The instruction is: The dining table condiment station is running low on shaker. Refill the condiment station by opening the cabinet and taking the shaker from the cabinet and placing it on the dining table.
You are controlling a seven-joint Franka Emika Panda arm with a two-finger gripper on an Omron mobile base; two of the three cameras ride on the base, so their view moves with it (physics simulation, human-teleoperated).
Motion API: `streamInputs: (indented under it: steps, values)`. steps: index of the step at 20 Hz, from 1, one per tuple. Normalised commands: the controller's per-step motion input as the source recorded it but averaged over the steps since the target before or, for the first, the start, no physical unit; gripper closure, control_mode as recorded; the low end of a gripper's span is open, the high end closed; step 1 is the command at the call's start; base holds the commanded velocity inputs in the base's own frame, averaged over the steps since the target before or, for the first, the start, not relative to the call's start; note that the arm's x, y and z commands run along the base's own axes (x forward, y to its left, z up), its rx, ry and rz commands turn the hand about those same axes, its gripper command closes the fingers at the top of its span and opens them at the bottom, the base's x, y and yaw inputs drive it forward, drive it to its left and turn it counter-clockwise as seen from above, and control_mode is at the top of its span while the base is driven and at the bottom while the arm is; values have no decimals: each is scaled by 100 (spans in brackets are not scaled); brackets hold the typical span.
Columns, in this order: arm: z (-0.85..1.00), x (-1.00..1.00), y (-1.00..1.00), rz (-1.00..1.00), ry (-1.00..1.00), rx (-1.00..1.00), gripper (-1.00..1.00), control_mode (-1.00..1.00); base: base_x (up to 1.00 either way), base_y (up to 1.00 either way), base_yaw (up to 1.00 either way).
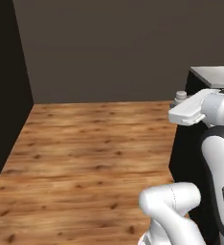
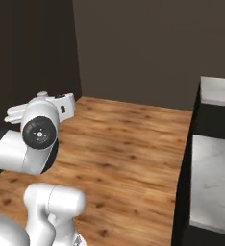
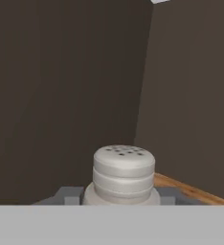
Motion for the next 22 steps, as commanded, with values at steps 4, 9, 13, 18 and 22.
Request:
streamInputs:
  steps: [4,9,13,18,22]
  values:
    - [0,0,0,0,0,0,100,100,100,100,-39]
    - [0,0,0,0,0,0,100,100,100,93,-51]
    - [0,0,0,0,0,0,100,100,100,79,-60]
    - [0,0,0,0,0,0,100,100,100,84,-61]
    - [0,0,0,0,0,0,100,100,100,84,-61]
